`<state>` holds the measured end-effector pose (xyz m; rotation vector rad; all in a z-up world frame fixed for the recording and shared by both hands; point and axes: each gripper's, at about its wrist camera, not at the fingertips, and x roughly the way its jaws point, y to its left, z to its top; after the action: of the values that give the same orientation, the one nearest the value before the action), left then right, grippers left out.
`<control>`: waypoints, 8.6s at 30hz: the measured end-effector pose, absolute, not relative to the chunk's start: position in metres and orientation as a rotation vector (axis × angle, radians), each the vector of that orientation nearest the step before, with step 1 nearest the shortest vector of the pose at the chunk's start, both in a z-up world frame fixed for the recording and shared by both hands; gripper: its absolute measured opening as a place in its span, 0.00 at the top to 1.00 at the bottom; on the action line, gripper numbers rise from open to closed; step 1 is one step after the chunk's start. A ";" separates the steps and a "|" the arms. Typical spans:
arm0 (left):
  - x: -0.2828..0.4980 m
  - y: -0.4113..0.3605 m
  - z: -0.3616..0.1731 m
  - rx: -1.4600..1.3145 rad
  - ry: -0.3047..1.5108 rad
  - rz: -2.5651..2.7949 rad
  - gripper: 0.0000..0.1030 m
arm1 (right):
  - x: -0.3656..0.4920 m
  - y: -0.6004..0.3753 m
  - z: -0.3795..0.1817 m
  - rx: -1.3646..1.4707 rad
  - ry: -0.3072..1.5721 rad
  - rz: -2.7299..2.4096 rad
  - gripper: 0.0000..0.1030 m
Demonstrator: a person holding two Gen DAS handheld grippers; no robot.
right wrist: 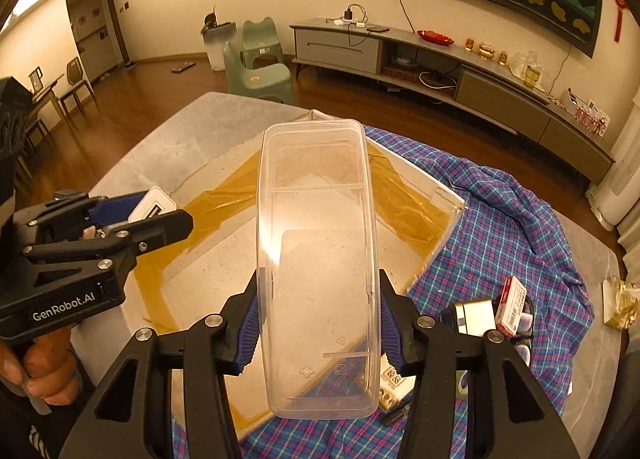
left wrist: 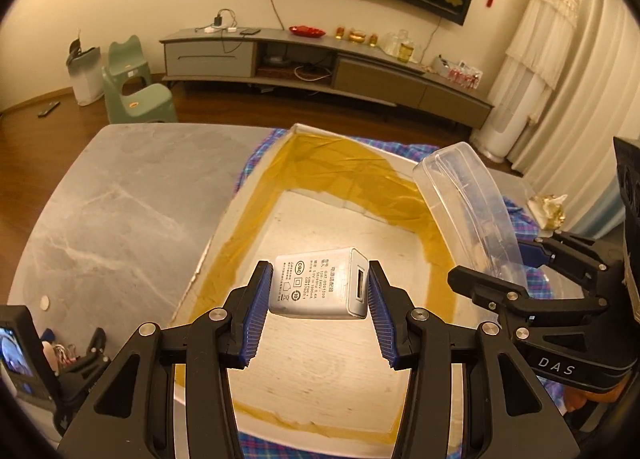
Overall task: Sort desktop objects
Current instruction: 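Carry the charger and clear case with both tools over the yellow-lined box, then open the right tool dropping the clear case while the left tool releases the charger into the box, then withdraw both tools from the box back toward the remaining items, then grasp the white tissue pack with the left tool while the right tool grasps the green tape roll, then carry the tissue pack and tape roll with both tools over the box, then open the left tool releasing the tissue pack while the right tool drops the tape roll into the box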
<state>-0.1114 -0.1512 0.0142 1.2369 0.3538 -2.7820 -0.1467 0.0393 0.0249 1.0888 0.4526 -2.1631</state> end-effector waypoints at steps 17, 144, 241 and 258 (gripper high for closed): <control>-0.130 -0.160 -0.019 1.398 0.323 -2.702 0.53 | -0.195 -0.011 -0.021 1.235 0.587 -2.100 0.49; -0.183 0.057 -0.118 1.646 0.037 -2.715 0.47 | -0.226 0.207 -0.118 1.295 0.259 -2.201 0.53; -0.117 -0.175 -0.019 1.410 0.503 -2.698 0.48 | -0.136 -0.005 0.008 1.081 0.537 -2.125 0.53; -0.140 -0.186 -0.039 1.505 0.499 -2.592 0.47 | -0.208 -0.063 -0.040 1.323 0.738 -2.047 0.53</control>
<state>-0.1400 -0.1864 -0.0386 1.5048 0.4987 -2.5917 -0.2083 -0.0634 -0.0400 1.3228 0.7385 -2.0474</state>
